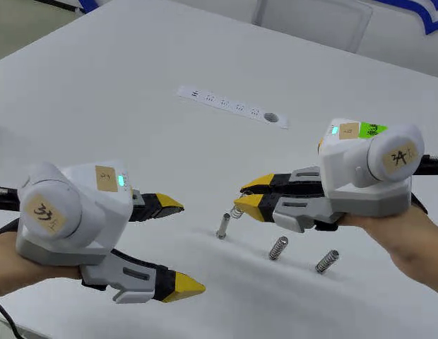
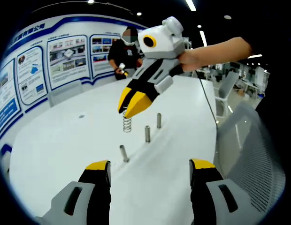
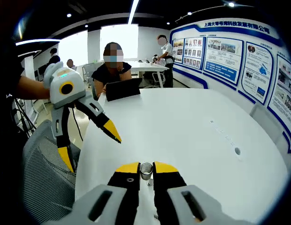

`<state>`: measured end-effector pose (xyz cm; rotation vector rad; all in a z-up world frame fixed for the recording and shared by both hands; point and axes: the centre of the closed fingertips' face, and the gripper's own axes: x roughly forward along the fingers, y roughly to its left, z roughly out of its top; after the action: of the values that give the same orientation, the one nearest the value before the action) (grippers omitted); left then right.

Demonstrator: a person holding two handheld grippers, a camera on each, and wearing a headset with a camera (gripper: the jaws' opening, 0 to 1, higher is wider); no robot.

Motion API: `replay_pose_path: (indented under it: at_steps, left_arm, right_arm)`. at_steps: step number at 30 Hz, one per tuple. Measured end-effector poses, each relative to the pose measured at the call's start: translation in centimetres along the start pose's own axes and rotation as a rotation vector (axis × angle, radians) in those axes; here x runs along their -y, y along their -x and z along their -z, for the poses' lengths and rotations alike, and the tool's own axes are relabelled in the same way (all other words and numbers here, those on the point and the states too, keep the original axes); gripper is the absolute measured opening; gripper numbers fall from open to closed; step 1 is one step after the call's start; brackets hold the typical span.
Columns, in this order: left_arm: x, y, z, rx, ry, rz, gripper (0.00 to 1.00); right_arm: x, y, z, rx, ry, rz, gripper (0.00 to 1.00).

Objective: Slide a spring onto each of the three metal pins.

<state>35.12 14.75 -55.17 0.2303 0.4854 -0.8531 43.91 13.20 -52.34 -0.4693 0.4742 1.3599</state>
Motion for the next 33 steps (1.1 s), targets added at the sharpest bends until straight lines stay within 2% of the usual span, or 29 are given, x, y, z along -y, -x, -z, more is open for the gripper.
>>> replay_pose_path:
  at_steps: [3,12,15,18,27,33]
  left_arm:
    - [0.0,0.1,0.4,-0.005,0.006,-0.002,0.76]
    - [-1.4,0.4,0.5,0.013,0.033,-0.063,0.88]
    - [-1.7,0.6,0.5,0.020,0.043,-0.075,0.90]
    - [-2.0,0.6,0.7,0.007,0.043,-0.086,0.91]
    - [-2.1,0.7,1.5,-0.013,0.049,-0.090,0.90]
    - [-2.0,0.7,1.7,-0.023,0.057,-0.088,0.90]
  right_arm:
    - [0.8,-0.6,0.1,-0.001,-0.018,0.015,0.11]
    - [0.9,-2.7,1.7,-0.042,-0.053,0.012,0.11]
    - [0.9,-3.3,2.1,-0.055,-0.057,0.012,0.11]
    - [1.0,-3.6,2.2,-0.061,-0.055,0.011,0.11]
    - [0.8,-4.3,3.2,-0.093,-0.058,0.002,0.11]
    - [0.8,-4.6,3.2,-0.095,-0.079,-0.004,0.11]
